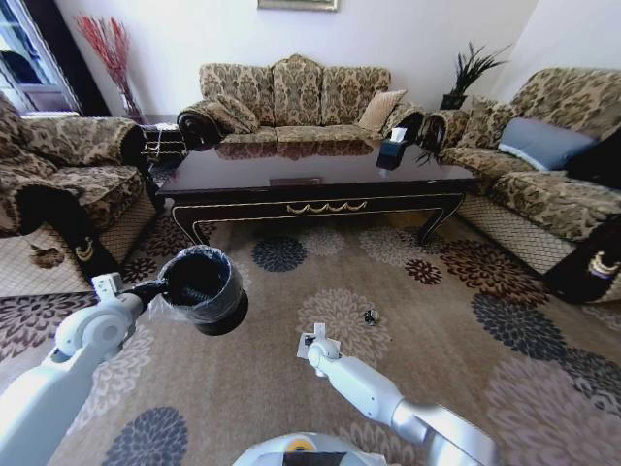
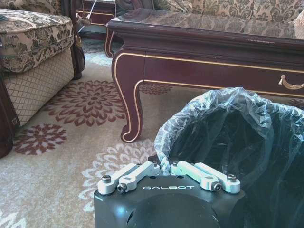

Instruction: Move to the front of the table and pick up the trash from the floor, then place it into the trash bin.

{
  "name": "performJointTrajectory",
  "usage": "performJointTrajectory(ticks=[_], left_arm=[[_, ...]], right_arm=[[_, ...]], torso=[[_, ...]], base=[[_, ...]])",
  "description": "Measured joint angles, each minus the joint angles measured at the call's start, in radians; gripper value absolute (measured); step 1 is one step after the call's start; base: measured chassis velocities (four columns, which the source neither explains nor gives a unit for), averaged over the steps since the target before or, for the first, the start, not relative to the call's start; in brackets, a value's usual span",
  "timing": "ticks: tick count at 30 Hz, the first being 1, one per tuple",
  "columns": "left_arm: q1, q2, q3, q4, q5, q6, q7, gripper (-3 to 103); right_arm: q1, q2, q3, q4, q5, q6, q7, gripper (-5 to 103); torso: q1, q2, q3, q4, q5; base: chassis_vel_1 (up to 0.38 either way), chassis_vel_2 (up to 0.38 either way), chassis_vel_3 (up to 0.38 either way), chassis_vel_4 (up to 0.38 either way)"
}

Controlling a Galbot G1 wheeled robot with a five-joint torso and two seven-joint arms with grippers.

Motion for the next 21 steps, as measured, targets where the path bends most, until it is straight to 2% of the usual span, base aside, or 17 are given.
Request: performJointTrajectory(ticks=[1,2,5,7,12,15,21], left_arm=[[0.000,-0.001,0.001,0.000,0.001,0.000,0.000,4],[0.000,-0.001,0.001,0.000,0.001,0.000,0.000,4],[0.004,-0.002,0.002,0.000,0.003,-0.001,0.001,4],[0.005,-0.002,0.002,-0.001,0.003,-0.001,0.001,4],[0.008,-0.003,0.008,-0.003,0.006,-0.003,0.001,4],[0.008,-0.008,0.018,-0.003,0.009,-0.004,0.002,4],[0.007,-0.015,0.032,0.002,0.010,-0.005,0.004,4]], right_arm=[[-0.002,-0.005,0.003,0.007,-0.003,0.003,0.000,20],[-0.002,-0.005,0.003,0.007,-0.003,0.003,0.000,20],[-0.012,-0.024,0.019,0.036,-0.009,0.017,-0.006,4],[-0.015,-0.030,0.026,0.046,-0.013,0.025,-0.010,2],[-0.027,-0.061,0.070,0.117,-0.034,0.088,-0.047,0],[-0.023,-0.090,0.107,0.182,-0.077,0.178,-0.106,0],[0.006,-0.145,0.146,0.321,-0.057,0.254,-0.168,0]], torso=[[0.000,0.000,0.000,-0.0001,0.0000],[0.000,0.000,0.000,-0.0001,0.0000],[0.000,0.000,0.000,-0.0001,0.0000],[0.000,0.000,0.000,0.0000,0.0000],[0.000,0.000,0.000,-0.0001,0.0001],[0.000,0.000,0.000,0.0000,0.0001],[0.000,0.000,0.000,-0.0001,0.0000]], base=[[0.000,0.000,0.000,0.000],[0.000,0.000,0.000,0.000],[0.000,0.000,0.000,0.000],[0.000,0.000,0.000,0.000],[0.000,0.000,0.000,0.000],[0.000,0.000,0.000,0.000],[0.000,0.000,0.000,0.000]])
